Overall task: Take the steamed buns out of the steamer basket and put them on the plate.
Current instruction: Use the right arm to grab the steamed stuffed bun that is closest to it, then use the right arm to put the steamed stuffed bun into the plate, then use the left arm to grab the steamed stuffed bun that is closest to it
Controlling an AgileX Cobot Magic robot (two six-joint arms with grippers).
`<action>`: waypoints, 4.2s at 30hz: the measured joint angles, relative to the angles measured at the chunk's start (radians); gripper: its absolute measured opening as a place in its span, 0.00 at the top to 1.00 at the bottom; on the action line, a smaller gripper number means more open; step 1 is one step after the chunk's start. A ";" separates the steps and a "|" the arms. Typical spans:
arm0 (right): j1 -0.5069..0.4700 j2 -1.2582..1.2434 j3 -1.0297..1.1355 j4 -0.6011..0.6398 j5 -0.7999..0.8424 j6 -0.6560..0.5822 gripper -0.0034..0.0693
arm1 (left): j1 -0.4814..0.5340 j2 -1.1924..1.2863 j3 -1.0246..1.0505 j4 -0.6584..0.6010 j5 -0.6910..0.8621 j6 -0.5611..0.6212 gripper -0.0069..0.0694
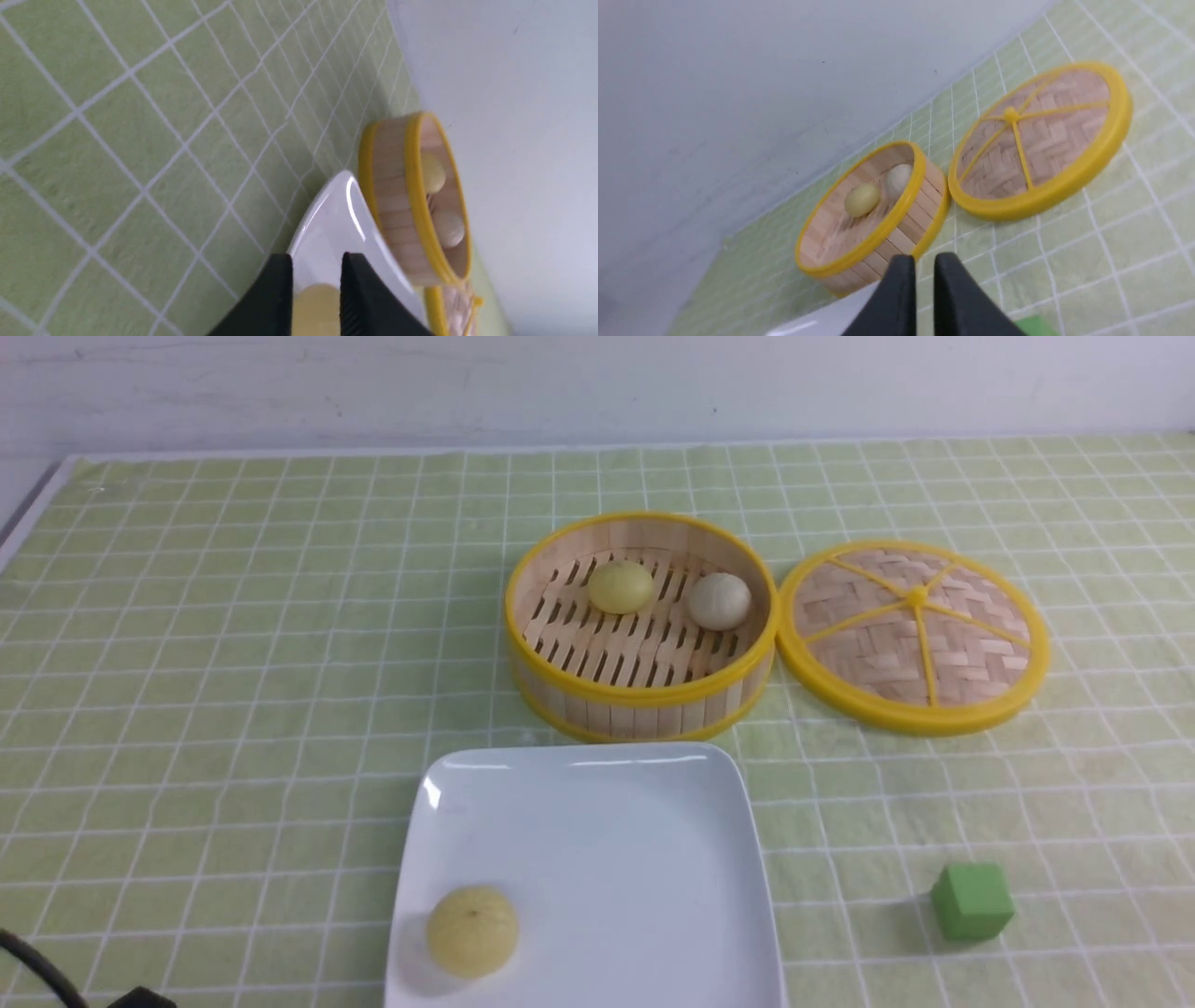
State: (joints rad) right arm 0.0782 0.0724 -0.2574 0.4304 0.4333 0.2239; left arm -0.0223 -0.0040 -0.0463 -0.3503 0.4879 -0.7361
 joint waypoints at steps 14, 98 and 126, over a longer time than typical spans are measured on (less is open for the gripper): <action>0.031 0.981 -0.415 0.265 0.564 -0.504 0.94 | 0.000 0.719 -0.477 0.046 0.498 0.509 0.91; 0.500 1.195 -0.957 -0.500 0.805 -0.192 0.97 | -0.029 1.255 -0.939 -0.168 0.510 0.902 0.91; 0.429 0.904 -0.543 -0.475 0.580 -0.181 0.96 | -0.332 2.578 -2.690 0.056 0.751 0.559 0.44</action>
State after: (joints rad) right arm 0.5069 0.9764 -0.8003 -0.0447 1.0136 0.0426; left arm -0.3543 2.5737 -2.7365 -0.2948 1.2390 -0.1766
